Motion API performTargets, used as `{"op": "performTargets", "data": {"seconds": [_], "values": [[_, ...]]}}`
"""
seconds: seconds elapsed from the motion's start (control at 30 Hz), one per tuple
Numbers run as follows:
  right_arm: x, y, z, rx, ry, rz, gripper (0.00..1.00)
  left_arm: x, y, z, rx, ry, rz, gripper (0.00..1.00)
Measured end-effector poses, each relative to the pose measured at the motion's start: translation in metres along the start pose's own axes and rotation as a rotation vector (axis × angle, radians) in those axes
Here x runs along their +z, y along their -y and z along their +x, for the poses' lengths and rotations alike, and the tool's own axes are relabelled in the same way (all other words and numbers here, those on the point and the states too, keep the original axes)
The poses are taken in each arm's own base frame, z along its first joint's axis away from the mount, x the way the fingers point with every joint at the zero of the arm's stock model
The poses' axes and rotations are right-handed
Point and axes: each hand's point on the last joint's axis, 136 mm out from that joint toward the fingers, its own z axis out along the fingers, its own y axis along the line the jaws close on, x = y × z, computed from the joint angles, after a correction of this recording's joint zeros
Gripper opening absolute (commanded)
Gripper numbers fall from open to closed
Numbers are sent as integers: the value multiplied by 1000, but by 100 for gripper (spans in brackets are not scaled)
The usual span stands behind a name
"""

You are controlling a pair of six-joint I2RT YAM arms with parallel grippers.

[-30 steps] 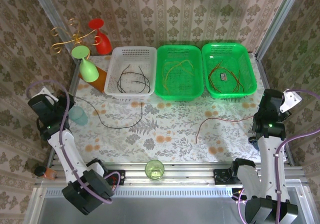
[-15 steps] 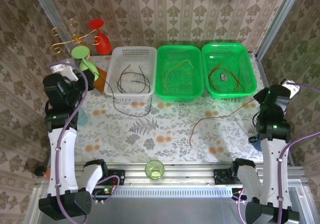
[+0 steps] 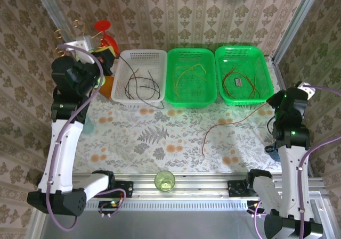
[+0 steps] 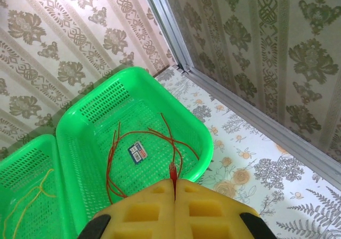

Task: Untangle the cables

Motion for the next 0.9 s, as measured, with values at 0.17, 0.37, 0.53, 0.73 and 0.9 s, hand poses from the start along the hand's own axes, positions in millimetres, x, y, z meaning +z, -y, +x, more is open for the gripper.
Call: {"op": "performTargets", "data": {"seconds": [0.17, 0.37, 0.53, 0.73, 0.9], "values": [[0, -9, -4, -3, -4, -20, 0, 16, 6, -27, 21, 56, 18, 0], [4, -14, -7, -6, -10, -21, 0, 28, 15, -47, 36, 95, 47, 0], [9, -18, -7, -10, -21, -22, 0, 29, 28, -75, 59, 158, 77, 0], [10, -20, -8, -11, -21, -24, 0, 22, 44, -102, 91, 232, 110, 0], [9, -21, -12, -9, -14, -28, 0, 26, 40, -113, 164, 276, 70, 0]]}}
